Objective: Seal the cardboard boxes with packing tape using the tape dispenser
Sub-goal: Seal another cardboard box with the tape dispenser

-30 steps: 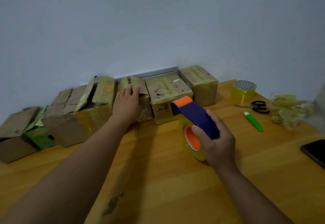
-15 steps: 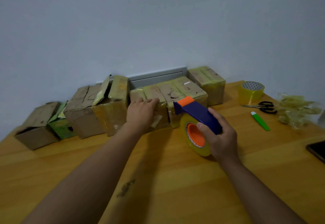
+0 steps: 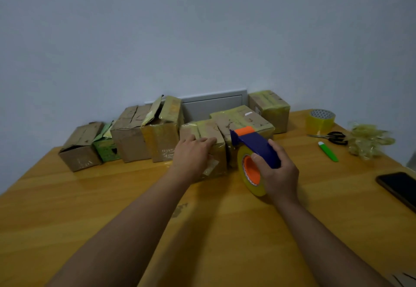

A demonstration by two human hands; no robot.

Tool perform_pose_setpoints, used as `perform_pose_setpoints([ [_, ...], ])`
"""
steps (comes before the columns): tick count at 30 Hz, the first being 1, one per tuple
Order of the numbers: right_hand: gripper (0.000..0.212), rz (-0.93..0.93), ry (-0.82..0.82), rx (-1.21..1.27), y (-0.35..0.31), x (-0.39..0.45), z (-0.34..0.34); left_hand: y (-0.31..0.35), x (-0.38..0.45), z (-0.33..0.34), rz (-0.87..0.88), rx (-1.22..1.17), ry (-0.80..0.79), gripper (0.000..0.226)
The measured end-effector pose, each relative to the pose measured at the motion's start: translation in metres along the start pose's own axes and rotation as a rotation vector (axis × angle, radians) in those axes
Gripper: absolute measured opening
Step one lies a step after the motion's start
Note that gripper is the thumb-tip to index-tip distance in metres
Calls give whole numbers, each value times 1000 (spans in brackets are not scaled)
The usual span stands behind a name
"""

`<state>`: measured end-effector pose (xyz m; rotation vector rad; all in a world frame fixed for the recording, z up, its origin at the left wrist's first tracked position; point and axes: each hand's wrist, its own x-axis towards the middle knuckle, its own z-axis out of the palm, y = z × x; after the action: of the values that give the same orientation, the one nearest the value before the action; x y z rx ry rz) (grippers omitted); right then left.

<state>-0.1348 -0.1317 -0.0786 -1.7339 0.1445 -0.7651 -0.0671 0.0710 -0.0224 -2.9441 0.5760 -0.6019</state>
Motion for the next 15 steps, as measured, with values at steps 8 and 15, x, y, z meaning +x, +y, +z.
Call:
perform_pose_setpoints([
  [8,64,-27,2,-197,1,41,49,-7,-38,-8,37,-52,33,51],
  [15,64,-44,-37,-202,3,47,70,-11,-49,-10,13,-61,36,52],
])
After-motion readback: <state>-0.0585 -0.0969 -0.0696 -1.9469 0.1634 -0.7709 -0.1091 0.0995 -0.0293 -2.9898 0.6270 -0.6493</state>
